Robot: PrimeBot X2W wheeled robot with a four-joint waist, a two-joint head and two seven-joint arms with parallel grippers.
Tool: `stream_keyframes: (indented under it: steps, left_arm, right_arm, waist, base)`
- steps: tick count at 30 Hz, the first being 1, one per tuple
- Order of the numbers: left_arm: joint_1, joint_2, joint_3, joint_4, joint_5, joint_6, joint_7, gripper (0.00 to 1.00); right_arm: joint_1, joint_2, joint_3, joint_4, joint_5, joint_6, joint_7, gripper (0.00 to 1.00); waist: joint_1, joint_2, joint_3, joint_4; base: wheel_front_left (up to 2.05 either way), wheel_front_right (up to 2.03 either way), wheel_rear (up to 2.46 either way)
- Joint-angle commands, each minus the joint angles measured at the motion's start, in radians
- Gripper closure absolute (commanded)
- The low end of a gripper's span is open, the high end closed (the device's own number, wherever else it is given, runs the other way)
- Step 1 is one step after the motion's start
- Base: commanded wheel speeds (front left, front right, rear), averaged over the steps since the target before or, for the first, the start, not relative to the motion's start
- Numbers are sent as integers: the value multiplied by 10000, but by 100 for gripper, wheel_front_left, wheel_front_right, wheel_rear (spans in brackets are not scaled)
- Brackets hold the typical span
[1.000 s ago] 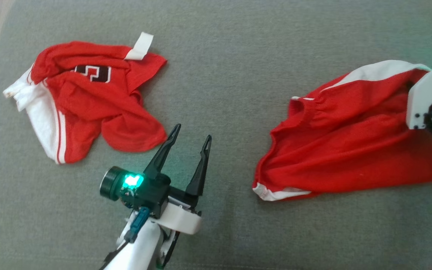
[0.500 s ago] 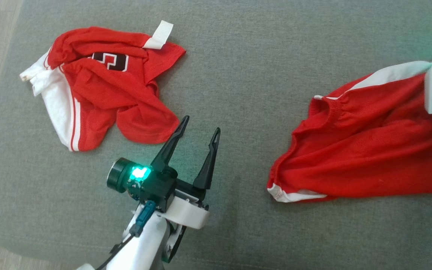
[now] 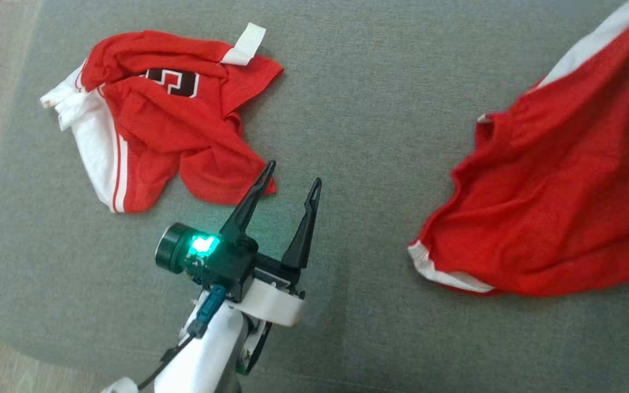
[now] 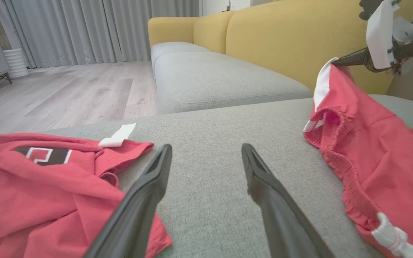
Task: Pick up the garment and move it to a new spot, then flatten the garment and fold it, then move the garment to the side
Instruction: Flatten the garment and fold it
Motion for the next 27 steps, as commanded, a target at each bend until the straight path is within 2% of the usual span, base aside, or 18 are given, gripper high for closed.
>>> stream_keyframes:
  steps: [1,4,9,14,15,16,22,27]
  left_arm:
    - [-276,7,200,-304,-94,40,-44,0]
    - [-311,7,126,-347,-126,43,-44,0]
    - [-365,7,-31,-418,-240,93,-44,0]
    - [-373,7,-127,-423,-320,146,-44,0]
    - [-373,7,-139,-422,-334,158,-44,0]
    - [-376,7,-149,-421,-348,170,-44,0]
    - [-364,7,-82,-428,-367,271,-44,0]
    - [-357,7,156,-461,-210,251,-44,0]
  right_arm:
    - [-376,-148,57,-367,-133,-7,-215,100]
    - [-810,-205,-79,-339,-667,-7,-848,100]
    - [-1622,-244,-919,-550,-2102,-7,-2029,100]
    - [-1796,28,-1635,-438,-3337,-7,-2314,100]
    - [-1800,66,-1664,-397,-3596,-7,-2335,74]
    - [-1813,82,-1702,-380,-3838,-7,-2384,2]
    - [-1665,480,-2444,-93,-4411,-7,-2740,0]
    - [-1258,1143,-3275,56,-3950,-7,-3949,0]
  waist:
    - [-1,0,16,40]
    - [-1,0,59,185]
    - [-1,0,154,533]
    - [-1,0,153,746]
    - [-1,0,151,771]
    - [-1,0,152,791]
    - [-1,0,32,593]
    - [-1,0,-357,41]
  base:
    - [0,0,0]
    - [0,0,0]
    - [0,0,0]
    - [0,0,0]
    - [0,0,0]
    - [0,0,0]
    - [0,0,0]
    - [0,0,0]
